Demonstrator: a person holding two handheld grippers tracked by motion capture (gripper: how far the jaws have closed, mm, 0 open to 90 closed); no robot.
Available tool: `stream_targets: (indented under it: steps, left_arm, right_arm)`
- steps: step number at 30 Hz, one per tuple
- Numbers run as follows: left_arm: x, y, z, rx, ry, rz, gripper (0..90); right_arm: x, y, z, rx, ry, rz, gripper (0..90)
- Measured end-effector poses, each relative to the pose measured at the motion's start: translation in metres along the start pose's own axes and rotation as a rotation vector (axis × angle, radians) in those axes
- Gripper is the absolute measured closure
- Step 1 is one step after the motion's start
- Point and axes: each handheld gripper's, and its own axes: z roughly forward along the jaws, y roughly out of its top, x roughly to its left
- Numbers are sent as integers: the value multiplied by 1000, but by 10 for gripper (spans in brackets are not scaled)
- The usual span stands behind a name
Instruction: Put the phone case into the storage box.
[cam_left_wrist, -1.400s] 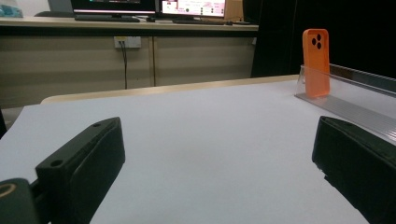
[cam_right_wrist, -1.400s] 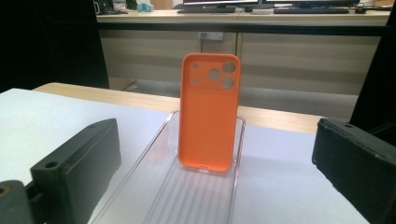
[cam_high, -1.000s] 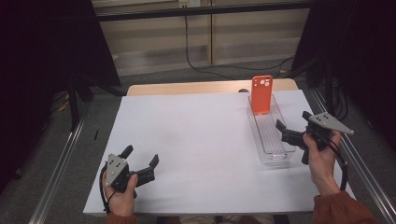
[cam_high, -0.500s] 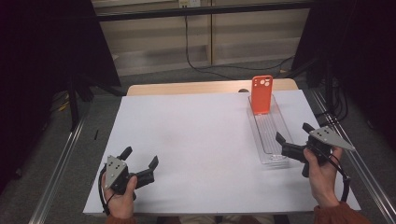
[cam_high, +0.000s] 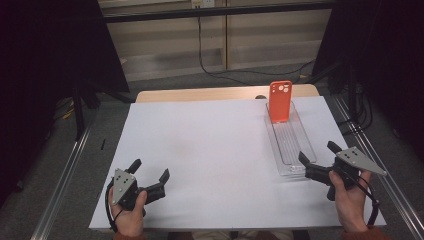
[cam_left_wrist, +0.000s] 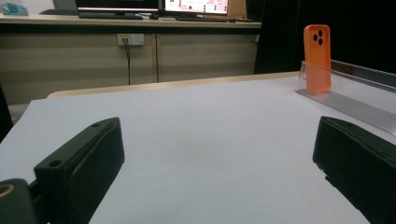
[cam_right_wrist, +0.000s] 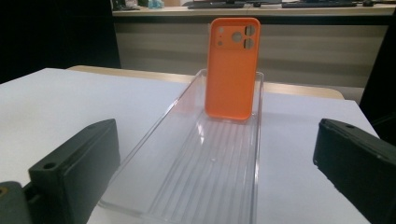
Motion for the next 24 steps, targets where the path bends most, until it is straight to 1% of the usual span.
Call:
stream_targets:
  steps: [3, 7, 10, 12, 13, 15, 17, 20, 21, 24]
  left_arm:
    - [0, 0, -1, 3, -1, 3, 20]
    - [0, -1, -1, 6, -2, 5, 20]
    - [-1, -2, -2, 7, 1, -3, 20]
    - [-2, -2, -2, 10, 1, 2, 20]
    - [-2, -2, -3, 7, 0, 1, 20]
    - [-2, -2, -3, 10, 4, 2, 20]
    - [-2, -2, -3, 11, 7, 3, 20]
    - [-2, -2, -4, 10, 9, -1, 20]
    - [-2, -2, -4, 9, 11, 1, 20]
    - [-1, -3, -5, 15, 12, 0, 20]
  right_arm:
    - [-1, -3, -4, -4, -1, 2, 0]
    - [-1, -9, -10, 6, 4, -4, 0]
    - [-4, -12, -14, 2, 4, -4, 0]
    - [-7, -15, -17, 3, -4, 11, 0]
    - [-7, -18, -20, 12, -10, 19, 0]
    - [-9, -24, -24, 28, -19, 16, 0]
    - [-10, -28, -28, 30, -23, 15, 0]
    - [-12, -32, -32, 23, -33, 8, 0]
    - [-11, -33, -35, 26, -34, 15, 0]
    - [-11, -35, -38, 24, -39, 13, 0]
